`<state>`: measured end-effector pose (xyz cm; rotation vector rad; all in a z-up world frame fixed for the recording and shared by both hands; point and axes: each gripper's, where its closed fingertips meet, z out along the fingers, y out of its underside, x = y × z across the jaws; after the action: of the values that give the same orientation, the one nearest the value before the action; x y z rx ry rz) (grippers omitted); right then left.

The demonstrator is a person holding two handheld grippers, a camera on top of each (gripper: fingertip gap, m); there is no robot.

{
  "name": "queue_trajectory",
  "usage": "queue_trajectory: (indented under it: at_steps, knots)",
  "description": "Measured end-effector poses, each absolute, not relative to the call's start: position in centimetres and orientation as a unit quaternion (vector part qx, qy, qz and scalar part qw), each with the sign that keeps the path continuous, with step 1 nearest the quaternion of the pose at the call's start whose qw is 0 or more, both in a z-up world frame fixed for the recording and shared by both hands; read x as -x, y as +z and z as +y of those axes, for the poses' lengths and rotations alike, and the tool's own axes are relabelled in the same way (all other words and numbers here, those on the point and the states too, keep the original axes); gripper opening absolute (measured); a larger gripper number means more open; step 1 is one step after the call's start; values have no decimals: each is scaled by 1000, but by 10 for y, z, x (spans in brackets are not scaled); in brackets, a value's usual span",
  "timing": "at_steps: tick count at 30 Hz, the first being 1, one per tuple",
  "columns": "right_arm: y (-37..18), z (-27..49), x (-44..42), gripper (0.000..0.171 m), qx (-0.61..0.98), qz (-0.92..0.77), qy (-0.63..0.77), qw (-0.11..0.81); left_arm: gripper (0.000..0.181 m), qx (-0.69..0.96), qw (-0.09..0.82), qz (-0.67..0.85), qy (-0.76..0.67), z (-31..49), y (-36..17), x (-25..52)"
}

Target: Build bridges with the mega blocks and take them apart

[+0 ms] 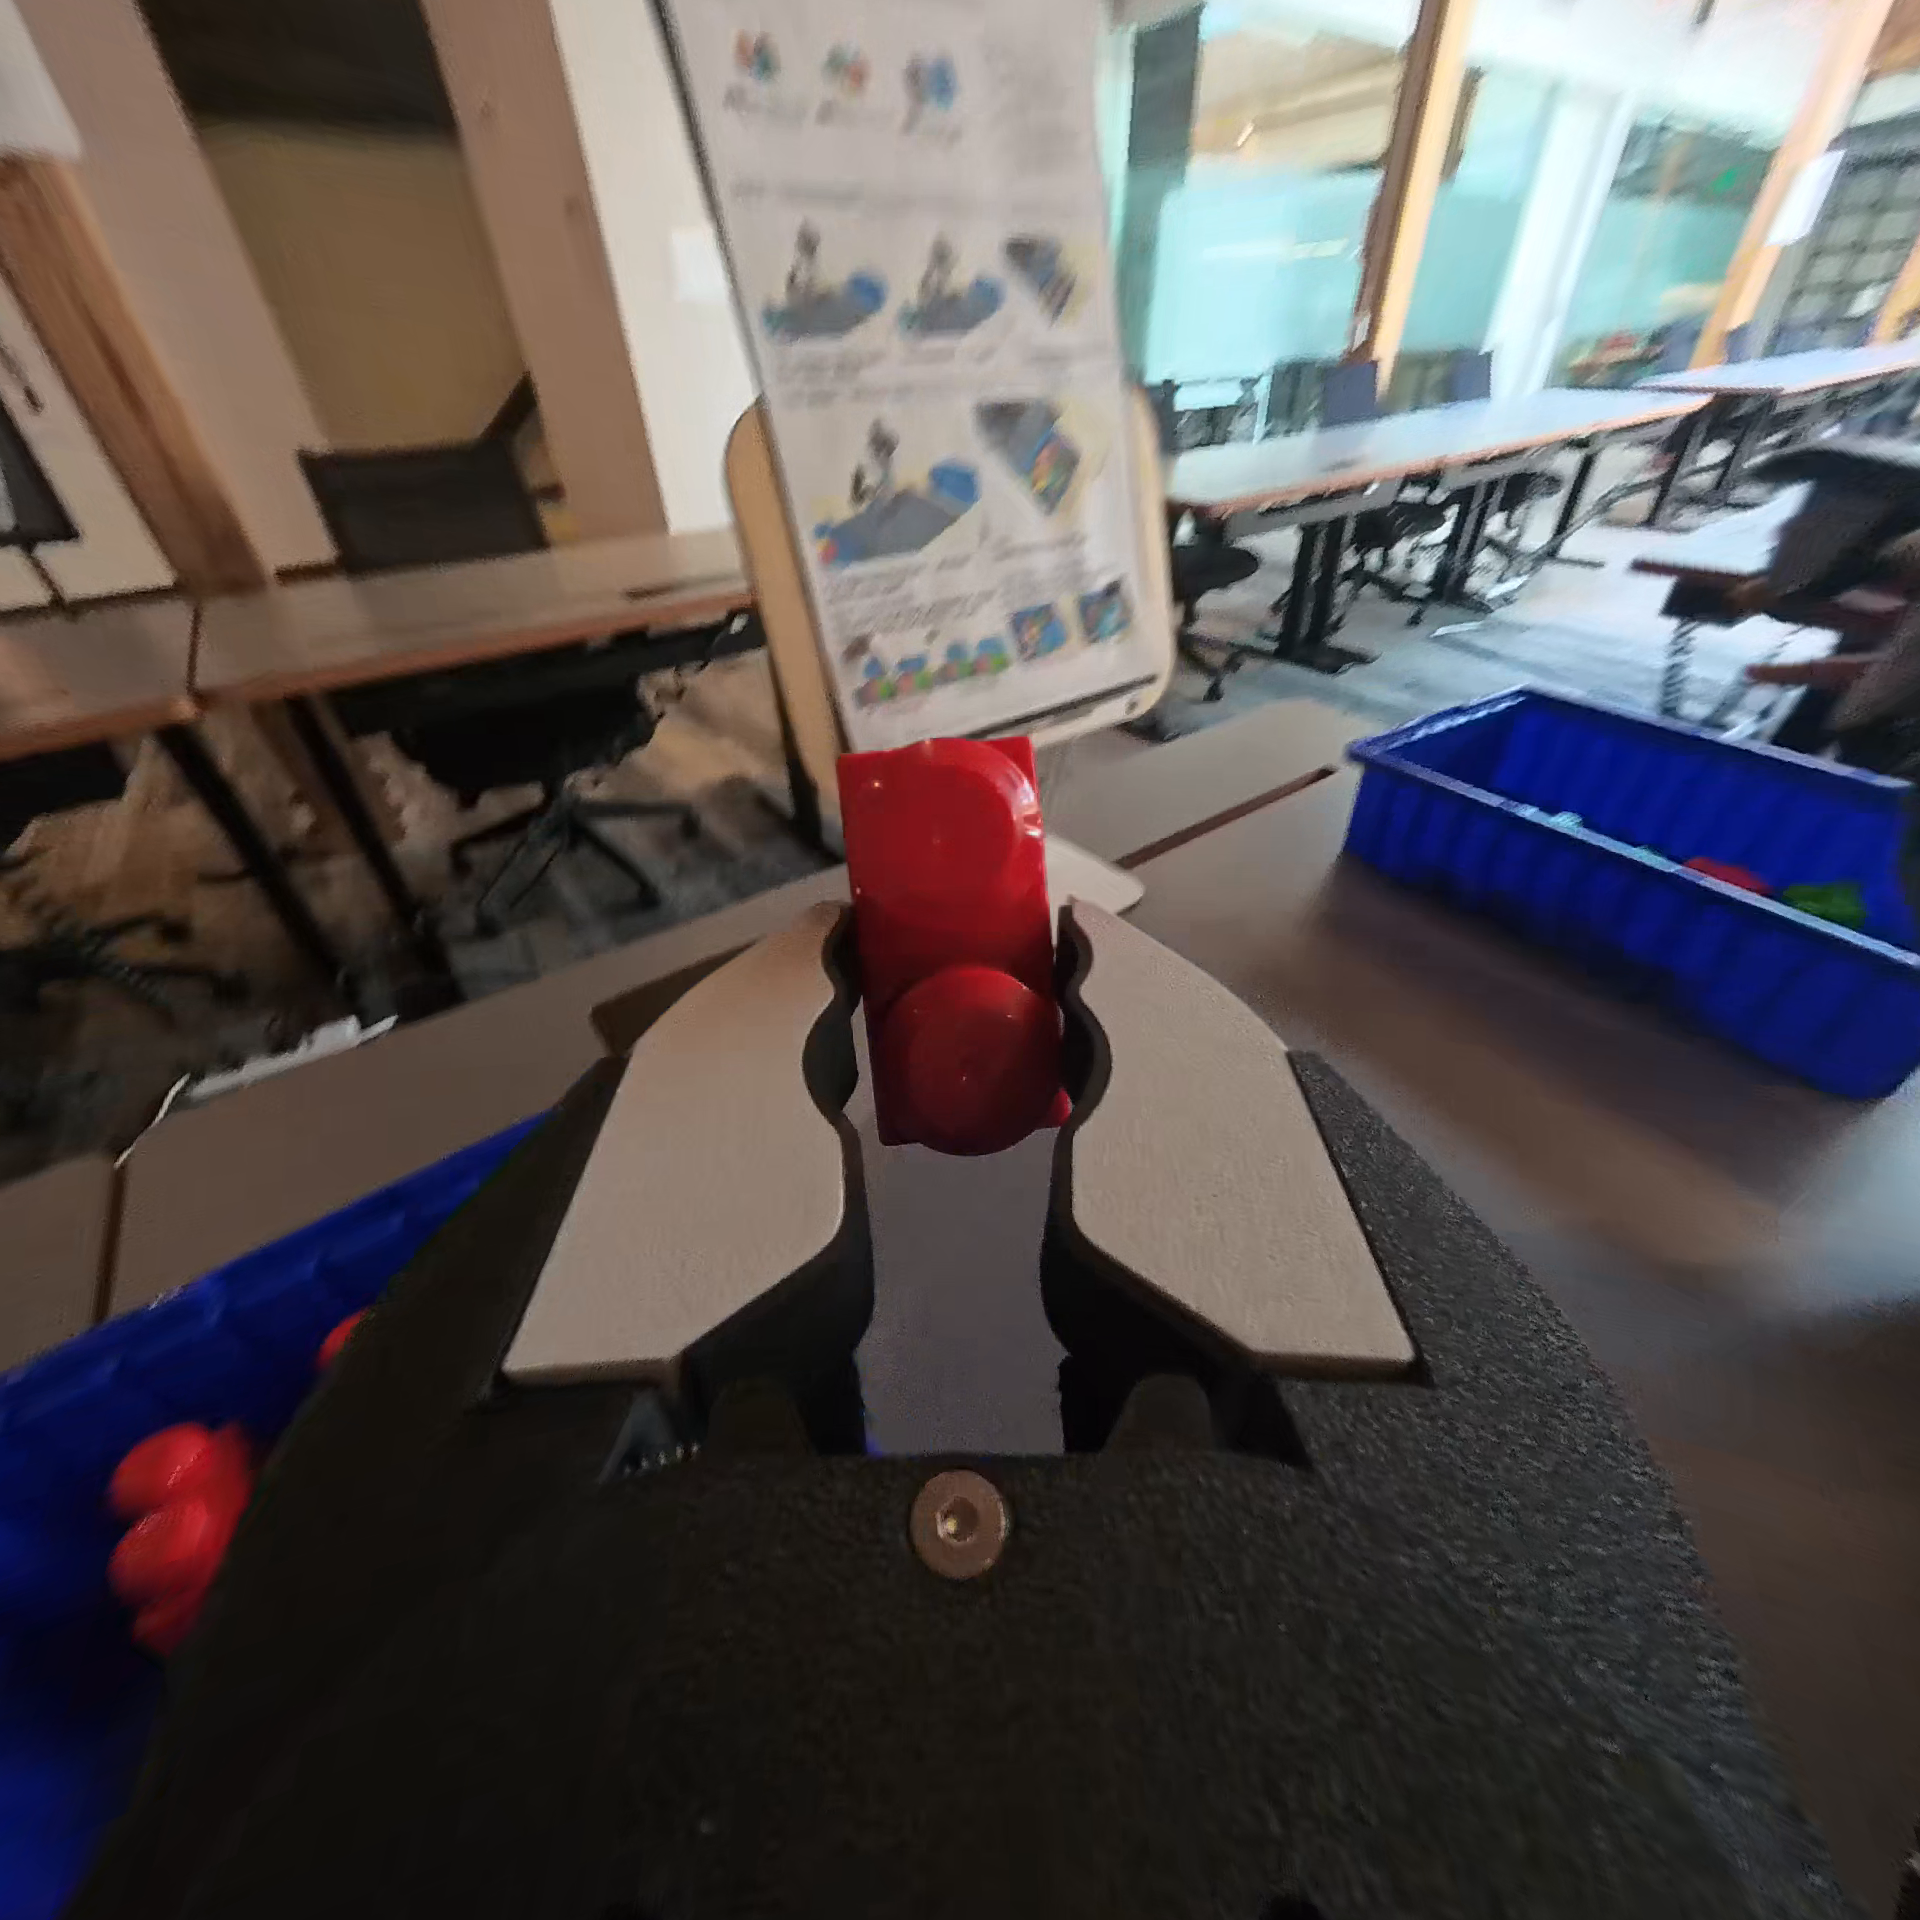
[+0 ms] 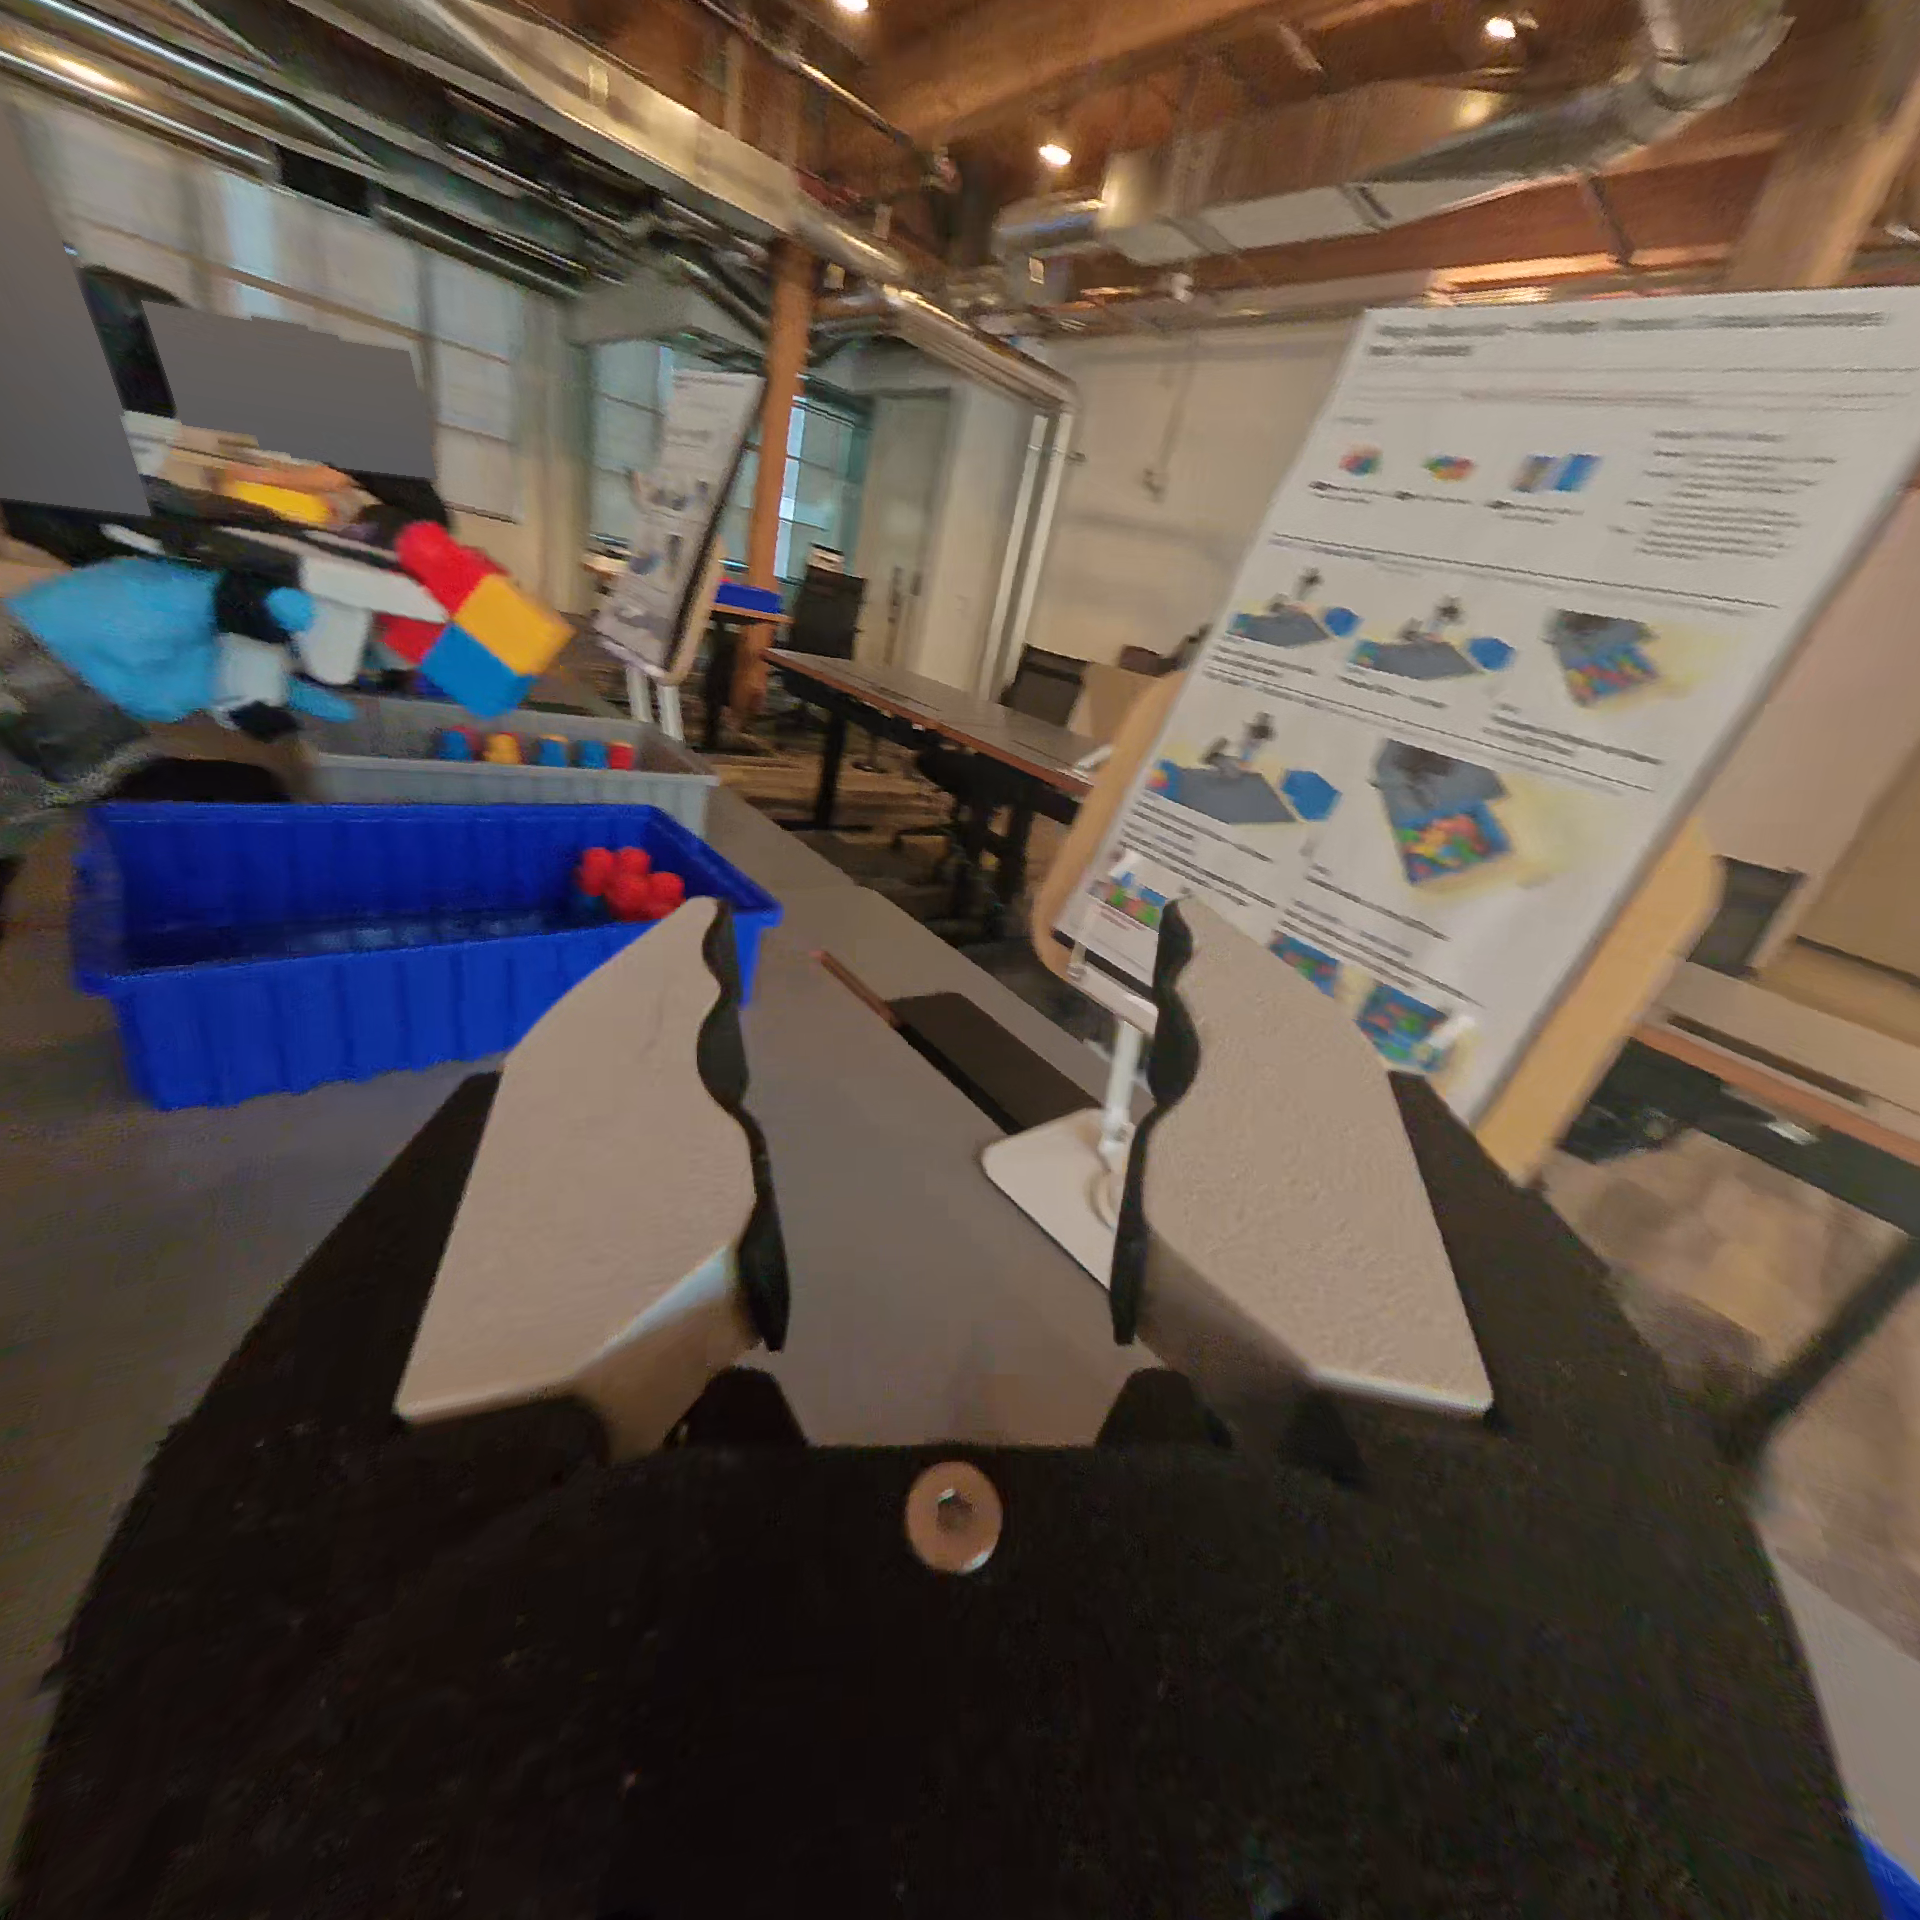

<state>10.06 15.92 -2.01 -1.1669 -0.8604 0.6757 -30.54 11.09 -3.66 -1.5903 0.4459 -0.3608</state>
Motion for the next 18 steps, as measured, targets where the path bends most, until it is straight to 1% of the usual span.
queue_trajectory:
  at_steps: [6,13,18]
  knots:
    - [-21,134,-44,76,480,-449,372,656,35,638,699,241,-216,82,-6,254]
    - [-26,99,5,80,430,-507,445,600,35,570,715,281,-291,57,12,203]
    - [-21,75,30,81,388,-514,517,564,35,525,710,292,-368,47,18,173]
